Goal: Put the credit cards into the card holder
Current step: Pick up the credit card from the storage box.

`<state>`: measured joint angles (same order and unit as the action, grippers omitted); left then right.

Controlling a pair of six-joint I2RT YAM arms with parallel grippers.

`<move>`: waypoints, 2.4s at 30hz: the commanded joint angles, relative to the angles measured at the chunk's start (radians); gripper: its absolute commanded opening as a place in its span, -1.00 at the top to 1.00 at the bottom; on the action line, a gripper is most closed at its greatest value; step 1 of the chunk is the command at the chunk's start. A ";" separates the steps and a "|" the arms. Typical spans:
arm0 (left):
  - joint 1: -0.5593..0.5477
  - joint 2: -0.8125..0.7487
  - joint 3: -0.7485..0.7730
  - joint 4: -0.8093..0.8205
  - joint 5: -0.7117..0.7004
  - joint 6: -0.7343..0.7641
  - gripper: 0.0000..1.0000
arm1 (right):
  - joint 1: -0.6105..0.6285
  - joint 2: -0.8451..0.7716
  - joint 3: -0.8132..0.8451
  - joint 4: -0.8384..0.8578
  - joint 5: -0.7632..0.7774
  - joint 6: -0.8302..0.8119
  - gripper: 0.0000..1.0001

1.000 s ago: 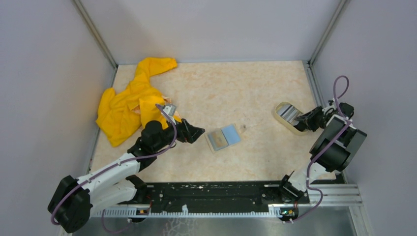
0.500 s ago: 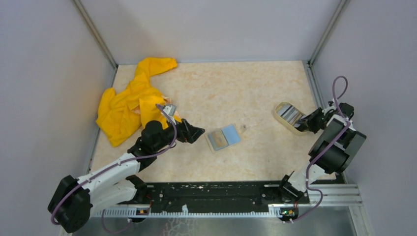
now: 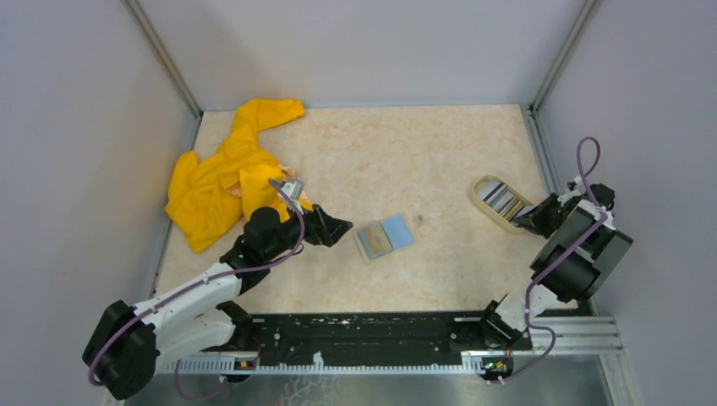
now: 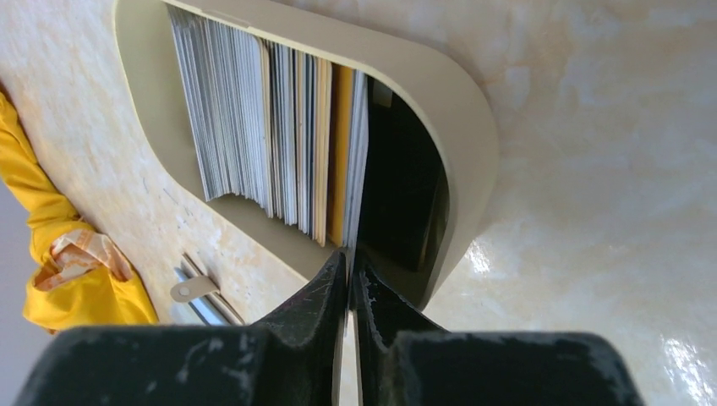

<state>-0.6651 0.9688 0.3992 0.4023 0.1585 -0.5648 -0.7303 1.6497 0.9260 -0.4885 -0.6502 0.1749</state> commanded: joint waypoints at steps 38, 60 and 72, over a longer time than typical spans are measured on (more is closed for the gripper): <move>-0.129 0.366 -0.115 0.970 0.207 0.020 -0.76 | 0.705 0.048 0.489 -1.012 -0.873 -1.583 1.00; -0.183 0.689 0.209 1.033 0.239 0.067 0.01 | 0.843 -0.017 0.416 -1.010 -0.853 -1.628 1.00; -0.182 0.738 0.225 1.087 0.285 0.049 1.00 | 0.865 -0.009 0.420 -1.006 -0.828 -1.626 0.98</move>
<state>-0.8425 1.7012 0.6197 1.4208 0.4088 -0.5083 0.1215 1.6745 1.3479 -1.4914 -1.4597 -1.4139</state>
